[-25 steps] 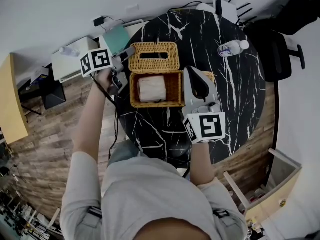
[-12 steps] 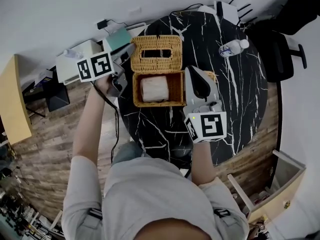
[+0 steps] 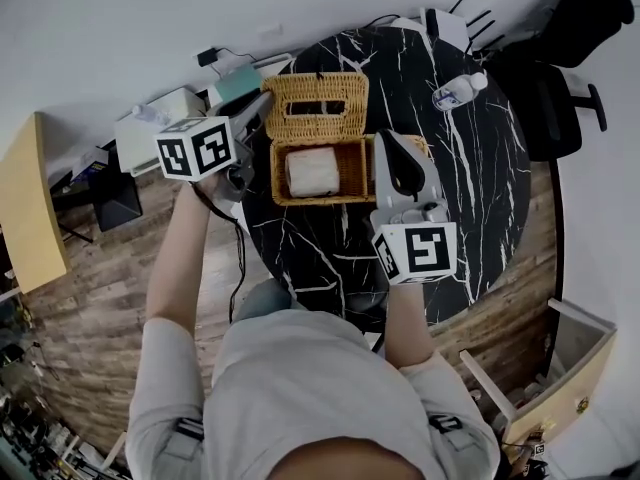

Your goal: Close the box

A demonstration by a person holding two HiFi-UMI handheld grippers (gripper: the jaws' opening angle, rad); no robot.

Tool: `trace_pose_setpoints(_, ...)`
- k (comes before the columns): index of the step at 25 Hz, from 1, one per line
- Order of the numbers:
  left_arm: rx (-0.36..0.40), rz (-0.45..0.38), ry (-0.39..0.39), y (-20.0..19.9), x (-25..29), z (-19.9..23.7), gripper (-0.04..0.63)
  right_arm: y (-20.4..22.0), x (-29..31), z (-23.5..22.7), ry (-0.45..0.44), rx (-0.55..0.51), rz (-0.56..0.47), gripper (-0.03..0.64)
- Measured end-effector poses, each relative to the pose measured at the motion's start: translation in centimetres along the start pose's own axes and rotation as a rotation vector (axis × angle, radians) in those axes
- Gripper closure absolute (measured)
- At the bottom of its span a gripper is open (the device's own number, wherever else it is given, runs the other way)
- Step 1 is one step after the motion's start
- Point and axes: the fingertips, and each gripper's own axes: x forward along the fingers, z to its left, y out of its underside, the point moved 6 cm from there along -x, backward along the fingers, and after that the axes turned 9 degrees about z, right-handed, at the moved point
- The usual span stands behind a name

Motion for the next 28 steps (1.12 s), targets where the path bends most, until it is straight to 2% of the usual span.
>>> trace_pose_setpoints(5, 0.102, -0.015, -0.014, 0.3, -1.4, -1.5, 0.456, -0.7, -1.7, 1.2, 0.014, -0.025, -0.007, 0.612)
trace_pose_setpoints(17, 0.268, 0.001, -0.006, 2.6, -4.6, -4.6, 0.456, -1.2, -5.9, 3.8, 0.073, -0.061, -0.007, 0.612)
trace_pose_setpoints(28, 0.329, 0.046, 0.007, 5.7, -6.4, -6.3, 0.456, -0.9, -9.0, 6.4, 0.087, -0.068, -0.018, 0.612)
